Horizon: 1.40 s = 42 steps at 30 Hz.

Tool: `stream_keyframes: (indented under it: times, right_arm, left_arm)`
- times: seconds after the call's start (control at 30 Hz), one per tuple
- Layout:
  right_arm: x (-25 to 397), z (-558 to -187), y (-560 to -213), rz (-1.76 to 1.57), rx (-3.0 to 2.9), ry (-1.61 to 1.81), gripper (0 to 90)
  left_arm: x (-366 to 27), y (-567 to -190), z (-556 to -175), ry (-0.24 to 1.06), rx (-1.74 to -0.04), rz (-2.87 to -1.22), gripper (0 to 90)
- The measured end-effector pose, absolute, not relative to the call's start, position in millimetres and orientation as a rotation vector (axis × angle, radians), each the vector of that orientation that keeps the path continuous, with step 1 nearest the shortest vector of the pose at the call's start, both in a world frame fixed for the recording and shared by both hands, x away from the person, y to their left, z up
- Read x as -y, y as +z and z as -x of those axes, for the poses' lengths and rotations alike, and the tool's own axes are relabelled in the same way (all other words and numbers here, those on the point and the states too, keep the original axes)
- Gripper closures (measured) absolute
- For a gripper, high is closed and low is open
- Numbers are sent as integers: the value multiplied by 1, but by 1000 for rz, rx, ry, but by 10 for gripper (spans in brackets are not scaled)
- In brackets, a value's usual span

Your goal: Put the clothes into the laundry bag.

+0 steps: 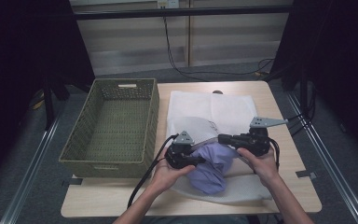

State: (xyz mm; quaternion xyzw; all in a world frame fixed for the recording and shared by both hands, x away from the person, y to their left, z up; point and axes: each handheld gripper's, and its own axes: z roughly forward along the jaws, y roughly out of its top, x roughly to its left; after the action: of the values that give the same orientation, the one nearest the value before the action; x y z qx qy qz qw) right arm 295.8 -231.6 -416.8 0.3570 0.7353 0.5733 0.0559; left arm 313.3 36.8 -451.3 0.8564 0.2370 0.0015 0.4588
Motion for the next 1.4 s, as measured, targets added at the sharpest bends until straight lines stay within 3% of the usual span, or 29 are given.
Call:
stream_keyframes:
  times: [0.33, 0.93, 1.4]
  right_arm:
    - [230, -296, -417, -1085, -2228, 1744, 877]
    - [228, -294, -416, -1075, -2247, 1726, 876]
    - [226, -285, -439, -1127, -2331, 1651, 877]
  left_arm:
    - [-43, -449, -316, 27, -633, -2121, 683]
    - [-27, -486, -321, 53, -728, -2160, 680]
    - [-27, -497, -319, 11, -774, -2131, 674]
